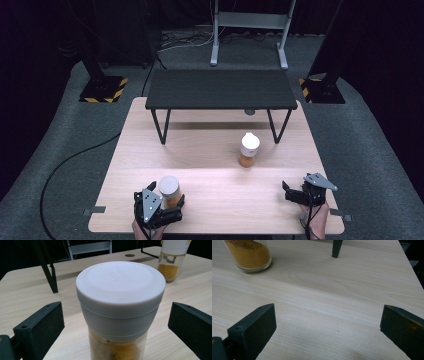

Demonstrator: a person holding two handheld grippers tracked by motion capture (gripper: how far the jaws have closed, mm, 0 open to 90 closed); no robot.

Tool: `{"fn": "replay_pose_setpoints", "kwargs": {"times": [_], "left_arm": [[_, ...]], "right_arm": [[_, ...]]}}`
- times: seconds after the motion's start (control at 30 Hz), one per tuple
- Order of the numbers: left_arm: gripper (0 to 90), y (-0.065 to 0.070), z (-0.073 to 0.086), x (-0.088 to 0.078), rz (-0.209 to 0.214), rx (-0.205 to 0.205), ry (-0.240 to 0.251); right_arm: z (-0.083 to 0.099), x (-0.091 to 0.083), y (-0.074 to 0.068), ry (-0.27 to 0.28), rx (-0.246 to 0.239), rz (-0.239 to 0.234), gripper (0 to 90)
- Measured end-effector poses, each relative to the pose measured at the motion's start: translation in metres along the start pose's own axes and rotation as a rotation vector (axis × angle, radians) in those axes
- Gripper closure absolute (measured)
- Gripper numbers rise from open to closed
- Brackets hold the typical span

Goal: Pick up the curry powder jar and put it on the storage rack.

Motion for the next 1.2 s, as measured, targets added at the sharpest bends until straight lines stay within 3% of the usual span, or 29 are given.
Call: {"fn": "replay_pose_setpoints", "kwargs": {"times": [0.2,0.37,0.53,0.93,1.07,1.2], "left_arm": [[0.0,0.000,-0.001,0.001,0.002,0.001,0.036],[0.0,-0.001,-0.001,0.003,0.004,-0.006,0.028],[0.0,-0.002,0.000,0.003,-0.012,-0.012,0.044],[0.0,-0.006,0.007,0.012,0.006,-0.008,0.064],[0.0,-0.006,0.010,0.011,-0.007,-0.008,0.085],[12.5,-0.008,0.012,0.008,0.014,-0.001,0.114]], "right_arm": [[0.000,0.000,-0.001,0.001,-0.006,0.001,0.0],[0.000,0.000,-0.001,0.001,-0.006,0.002,0.0],[0.000,0.000,-0.001,0.001,-0.008,0.001,0.0],[0.001,-0.001,-0.002,0.009,-0.011,0.008,0.0],[0.001,-0.001,-0.002,0.009,-0.011,0.006,0.0],[0.001,-0.001,-0.002,0.012,-0.011,0.009,0.0]]}}
Point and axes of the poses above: each handheld gripper's, and its own axes: x roughly forward along the jaws, z roughly out of its underside, y roughly to its right, the point moved 6 cm from there along x, roughly forward along the jaws, and after that the axes turned 5 degrees about y, right-handed, at the moved point
